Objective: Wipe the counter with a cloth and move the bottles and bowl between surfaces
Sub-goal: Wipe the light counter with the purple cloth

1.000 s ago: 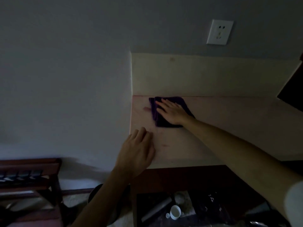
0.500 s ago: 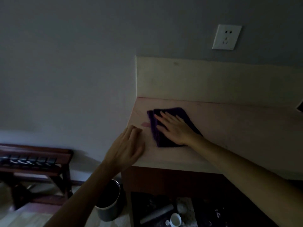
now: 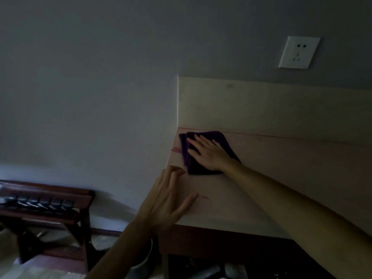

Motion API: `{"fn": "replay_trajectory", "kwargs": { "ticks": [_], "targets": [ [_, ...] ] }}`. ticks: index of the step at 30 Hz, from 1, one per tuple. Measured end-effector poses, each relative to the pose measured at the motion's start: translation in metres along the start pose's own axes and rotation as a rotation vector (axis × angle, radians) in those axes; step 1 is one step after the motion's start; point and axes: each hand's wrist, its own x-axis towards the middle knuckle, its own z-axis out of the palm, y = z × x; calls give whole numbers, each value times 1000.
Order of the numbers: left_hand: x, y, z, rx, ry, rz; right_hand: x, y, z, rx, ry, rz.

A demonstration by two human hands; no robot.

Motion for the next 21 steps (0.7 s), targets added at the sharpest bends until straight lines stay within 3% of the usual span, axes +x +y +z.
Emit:
{"fn": "replay_trajectory", "kwargs": {
  "ticks": [5,10,16,21],
  "targets": [
    [7,-8,2,133,-72,38,78,-44,7,6,19,-32],
    [8,-7,2,230,-146,33,90,-46,8,18,7,-29],
    [17,32,18,400,-141,-175,79,-29,2,60,26,-77],
    [29,71,36,429,-142,-301,55,38,-5,36,11,-97]
  ]
}}
